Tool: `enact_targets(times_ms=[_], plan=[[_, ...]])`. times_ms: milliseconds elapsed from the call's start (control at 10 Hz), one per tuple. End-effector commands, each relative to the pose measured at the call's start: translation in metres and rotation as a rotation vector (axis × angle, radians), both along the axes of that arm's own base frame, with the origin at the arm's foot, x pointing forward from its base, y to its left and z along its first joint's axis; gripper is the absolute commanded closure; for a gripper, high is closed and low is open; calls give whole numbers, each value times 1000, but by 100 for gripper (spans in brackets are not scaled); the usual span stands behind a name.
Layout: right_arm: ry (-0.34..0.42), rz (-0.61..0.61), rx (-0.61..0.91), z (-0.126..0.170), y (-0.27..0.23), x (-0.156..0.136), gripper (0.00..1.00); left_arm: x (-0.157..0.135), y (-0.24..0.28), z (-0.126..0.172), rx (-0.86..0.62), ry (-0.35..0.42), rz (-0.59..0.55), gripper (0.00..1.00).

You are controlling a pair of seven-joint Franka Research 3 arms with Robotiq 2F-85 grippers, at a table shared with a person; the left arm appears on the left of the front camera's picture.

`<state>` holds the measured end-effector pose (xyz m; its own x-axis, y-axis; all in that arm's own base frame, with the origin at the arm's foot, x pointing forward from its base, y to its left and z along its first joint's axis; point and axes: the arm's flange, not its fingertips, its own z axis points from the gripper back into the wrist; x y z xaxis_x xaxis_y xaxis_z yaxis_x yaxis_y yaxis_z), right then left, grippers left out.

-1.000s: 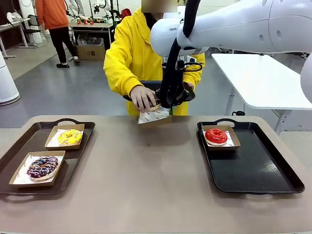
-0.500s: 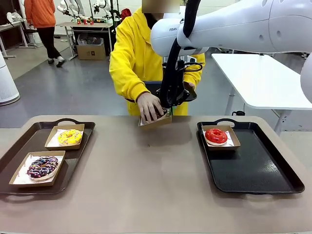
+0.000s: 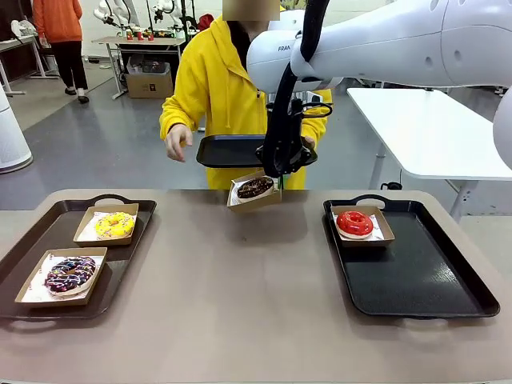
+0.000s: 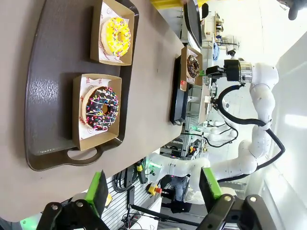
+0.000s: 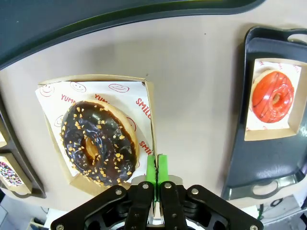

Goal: Individually package the donuts and arrange them on the tray.
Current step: Place the picked Paper togo box on the Handle tray.

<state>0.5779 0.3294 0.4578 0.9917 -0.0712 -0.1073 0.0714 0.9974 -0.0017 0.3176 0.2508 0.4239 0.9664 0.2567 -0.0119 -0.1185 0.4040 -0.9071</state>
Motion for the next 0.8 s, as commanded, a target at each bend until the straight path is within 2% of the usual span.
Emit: enact_targets(times_ms=[0,200,300,500,700], plan=[[-2,-22,12,1,0,-3,100,-1,2,2,-12,-3,1,0],[0,0,0,0,0,0,99,-1,2,2,-12,-3,1,0],[-6,25,-3,19,-9,-13,99,-1,2,2,-12,-3,1,0],[-60,-3,-18,75,-38,-48,99,-1,2,2,-12,-3,1,0],[-84,-8,-16,108,-83,-77,99,-1,2,2,-12,-3,1,0]])
